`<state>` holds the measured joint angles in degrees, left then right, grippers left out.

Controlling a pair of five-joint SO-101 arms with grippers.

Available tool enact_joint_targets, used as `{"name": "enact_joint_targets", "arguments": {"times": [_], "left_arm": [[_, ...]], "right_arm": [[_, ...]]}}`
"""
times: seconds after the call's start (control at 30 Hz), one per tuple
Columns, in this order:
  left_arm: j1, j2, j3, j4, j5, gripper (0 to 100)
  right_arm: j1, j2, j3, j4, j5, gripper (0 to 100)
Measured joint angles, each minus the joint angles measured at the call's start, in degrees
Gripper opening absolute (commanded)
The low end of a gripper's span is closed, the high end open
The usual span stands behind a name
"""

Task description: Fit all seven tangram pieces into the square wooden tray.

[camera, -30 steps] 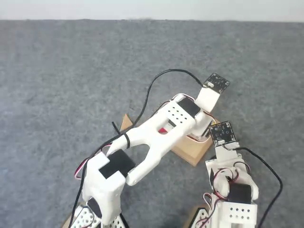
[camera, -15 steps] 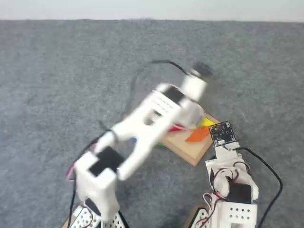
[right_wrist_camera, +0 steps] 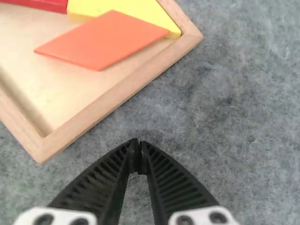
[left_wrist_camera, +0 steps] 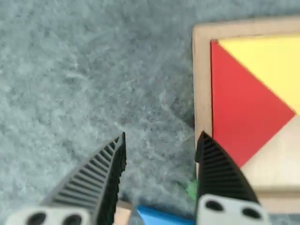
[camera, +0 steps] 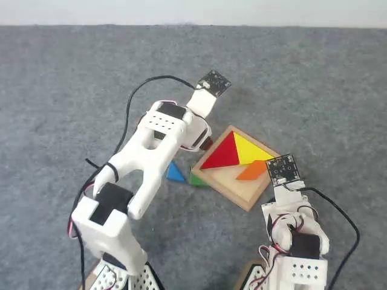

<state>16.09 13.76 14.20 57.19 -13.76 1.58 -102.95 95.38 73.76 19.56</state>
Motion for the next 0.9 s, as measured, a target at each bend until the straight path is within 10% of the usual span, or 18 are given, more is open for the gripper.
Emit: {"name": "enact_joint_targets", "arguments": {"times": [0.9], "left_arm": [[5.1, 0.4, 2.0, 0.1, -7.6, 23]], "right_arm": [[0.0, 0.0, 0.0, 0.0, 0.0, 0.8]]}}
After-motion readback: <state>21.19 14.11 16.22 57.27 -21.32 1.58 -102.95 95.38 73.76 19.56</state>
